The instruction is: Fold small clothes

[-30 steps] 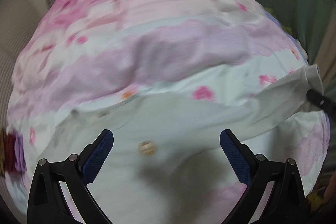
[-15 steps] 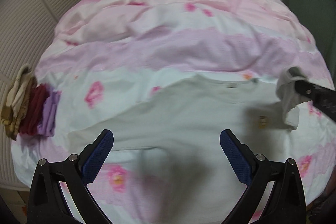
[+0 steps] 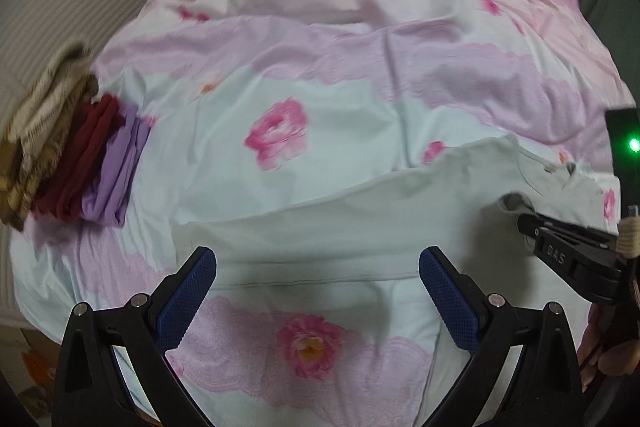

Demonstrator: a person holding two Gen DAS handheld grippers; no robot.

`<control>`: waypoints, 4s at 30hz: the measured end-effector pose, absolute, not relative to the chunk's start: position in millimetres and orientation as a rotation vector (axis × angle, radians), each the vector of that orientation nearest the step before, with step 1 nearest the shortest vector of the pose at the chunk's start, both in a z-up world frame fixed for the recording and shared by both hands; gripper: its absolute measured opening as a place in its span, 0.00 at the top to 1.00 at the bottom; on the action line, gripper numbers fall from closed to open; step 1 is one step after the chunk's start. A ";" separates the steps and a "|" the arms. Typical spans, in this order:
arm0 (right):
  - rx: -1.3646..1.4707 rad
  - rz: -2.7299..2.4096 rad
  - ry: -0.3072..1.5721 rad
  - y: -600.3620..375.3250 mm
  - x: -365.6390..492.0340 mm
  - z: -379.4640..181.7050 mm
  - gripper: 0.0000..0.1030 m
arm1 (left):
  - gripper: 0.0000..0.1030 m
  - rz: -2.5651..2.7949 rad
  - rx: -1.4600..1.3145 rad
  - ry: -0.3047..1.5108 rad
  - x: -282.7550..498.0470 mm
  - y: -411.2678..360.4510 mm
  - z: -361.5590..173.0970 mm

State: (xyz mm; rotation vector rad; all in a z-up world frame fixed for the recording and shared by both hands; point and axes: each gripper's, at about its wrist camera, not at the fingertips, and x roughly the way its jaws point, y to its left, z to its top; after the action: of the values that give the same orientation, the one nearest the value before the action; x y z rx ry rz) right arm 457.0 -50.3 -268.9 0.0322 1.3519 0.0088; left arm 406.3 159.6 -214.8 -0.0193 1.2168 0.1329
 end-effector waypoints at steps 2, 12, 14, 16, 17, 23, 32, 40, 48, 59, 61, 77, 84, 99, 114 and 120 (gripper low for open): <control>0.055 0.017 1.363 -46.2 456.3 -271.8 0.85 | 0.00 0.148 -0.065 1.217 403.9 175.2 -217.2; 0.065 0.150 1.378 -2.6 446.2 -256.8 0.28 | 0.00 0.274 -0.139 1.259 372.1 272.1 -242.7; 0.046 0.157 1.388 10.8 443.5 -254.5 0.28 | 0.00 0.267 -0.166 1.261 363.6 287.7 -247.2; 0.003 0.157 1.394 29.6 442.9 -253.7 0.28 | 0.00 0.240 -0.196 1.259 355.9 302.5 -252.7; -0.025 0.160 1.394 37.3 441.4 -253.4 0.28 | 0.00 0.222 -0.207 1.255 353.7 309.2 -256.0; -0.118 0.220 1.434 80.0 439.9 -262.2 0.28 | 0.09 0.073 -0.298 1.288 361.9 347.8 -287.7; -0.180 0.273 1.460 121.0 439.0 -277.7 0.28 | 0.35 -0.059 -0.439 1.375 397.9 370.0 -339.0; -0.198 0.256 1.467 124.7 440.0 -284.9 0.28 | 0.70 -0.087 -0.524 1.398 402.9 369.9 -356.9; -0.165 0.254 1.455 108.3 435.1 -276.6 0.28 | 0.89 -0.076 -0.416 1.310 392.5 339.8 -293.1; -0.007 0.143 1.353 -10.9 424.2 -209.8 0.28 | 0.89 -0.257 -0.256 1.118 424.2 197.7 -145.7; 0.008 0.098 1.323 -40.8 420.5 -196.3 0.28 | 0.89 -0.292 -0.219 1.116 436.8 156.2 -139.8; 0.203 -0.221 1.284 -288.2 336.5 -179.6 0.28 | 0.89 -0.507 -0.011 1.280 450.3 -145.1 -186.2; 0.201 -0.262 1.346 -354.3 305.4 -207.5 0.28 | 0.89 -0.451 0.066 1.384 445.7 -213.9 -247.1; 0.161 -0.133 1.360 -363.1 291.5 -215.6 0.28 | 0.26 -0.357 0.120 1.160 383.2 -162.3 -175.7; 0.203 -0.040 1.443 -301.2 242.8 -256.4 0.28 | 0.23 -0.031 0.025 1.421 250.0 43.1 -260.4; 0.293 -0.093 1.499 -301.7 225.3 -288.9 0.28 | 0.23 -0.043 -0.125 1.481 240.8 66.9 -300.7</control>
State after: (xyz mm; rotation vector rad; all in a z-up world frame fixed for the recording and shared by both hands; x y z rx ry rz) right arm 225.3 -301.7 -288.9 0.2926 1.4989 -0.0927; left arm 240.8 66.9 -300.7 -0.1251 1.4810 -0.0429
